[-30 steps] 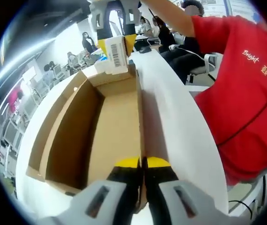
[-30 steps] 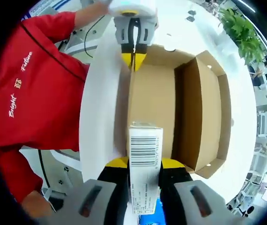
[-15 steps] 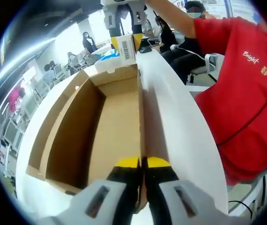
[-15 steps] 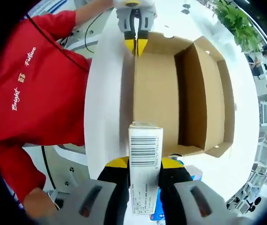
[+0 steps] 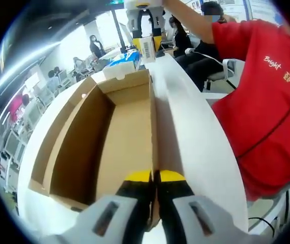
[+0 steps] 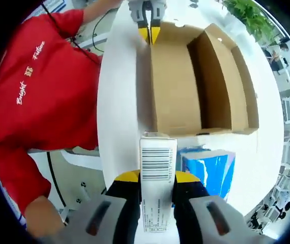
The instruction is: Operate the shoe box by opening the lid, removing the specified soft item, and placing it in the target area until the item is outside and the box remains undamaged.
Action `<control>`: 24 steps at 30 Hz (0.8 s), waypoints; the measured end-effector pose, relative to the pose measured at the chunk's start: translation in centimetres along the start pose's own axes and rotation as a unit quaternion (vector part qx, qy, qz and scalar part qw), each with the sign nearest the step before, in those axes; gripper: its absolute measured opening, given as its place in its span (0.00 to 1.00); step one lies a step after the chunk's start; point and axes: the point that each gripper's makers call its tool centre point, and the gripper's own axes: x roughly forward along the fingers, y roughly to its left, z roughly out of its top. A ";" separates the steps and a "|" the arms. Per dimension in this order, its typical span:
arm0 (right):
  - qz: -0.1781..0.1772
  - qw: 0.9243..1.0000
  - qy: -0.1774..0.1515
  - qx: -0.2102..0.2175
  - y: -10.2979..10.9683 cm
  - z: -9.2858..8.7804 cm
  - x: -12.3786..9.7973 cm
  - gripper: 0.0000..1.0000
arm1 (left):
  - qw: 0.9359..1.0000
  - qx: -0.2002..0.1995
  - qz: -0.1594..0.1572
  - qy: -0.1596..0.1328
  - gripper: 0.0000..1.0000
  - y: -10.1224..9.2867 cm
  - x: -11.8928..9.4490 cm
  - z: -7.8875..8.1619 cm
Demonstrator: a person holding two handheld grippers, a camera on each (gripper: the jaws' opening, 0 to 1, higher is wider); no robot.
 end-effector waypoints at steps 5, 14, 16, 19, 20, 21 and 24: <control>-0.008 1.000 -0.002 0.002 -0.1 -1.5 0.1 0.21 | 1.000 -0.001 0.001 0.000 0.03 0.0 0.0 0.0; -0.005 1.000 -0.014 0.000 0.0 -2.0 0.9 0.21 | 1.000 -0.003 0.000 0.001 0.03 0.0 -0.1 -0.3; -0.004 1.000 -0.012 -0.002 -0.2 -2.2 1.4 0.21 | 1.000 -0.002 0.000 0.000 0.03 0.0 -0.1 -0.3; -0.006 1.000 -0.009 -0.014 -0.3 -2.6 3.1 0.21 | 1.000 -0.002 0.001 0.000 0.03 -0.1 -0.1 -0.1; -0.003 1.000 -0.006 -0.014 -0.3 -2.8 3.8 0.21 | 1.000 -0.002 0.002 0.000 0.03 -0.1 0.0 -0.1; 0.001 1.000 -0.006 -0.014 -0.1 -2.9 4.2 0.21 | 1.000 -0.002 0.001 0.000 0.03 -0.1 0.0 -0.1; 0.010 1.000 -0.003 -0.011 0.2 -3.2 5.2 0.21 | 1.000 -0.002 0.000 0.000 0.03 -0.2 0.0 0.0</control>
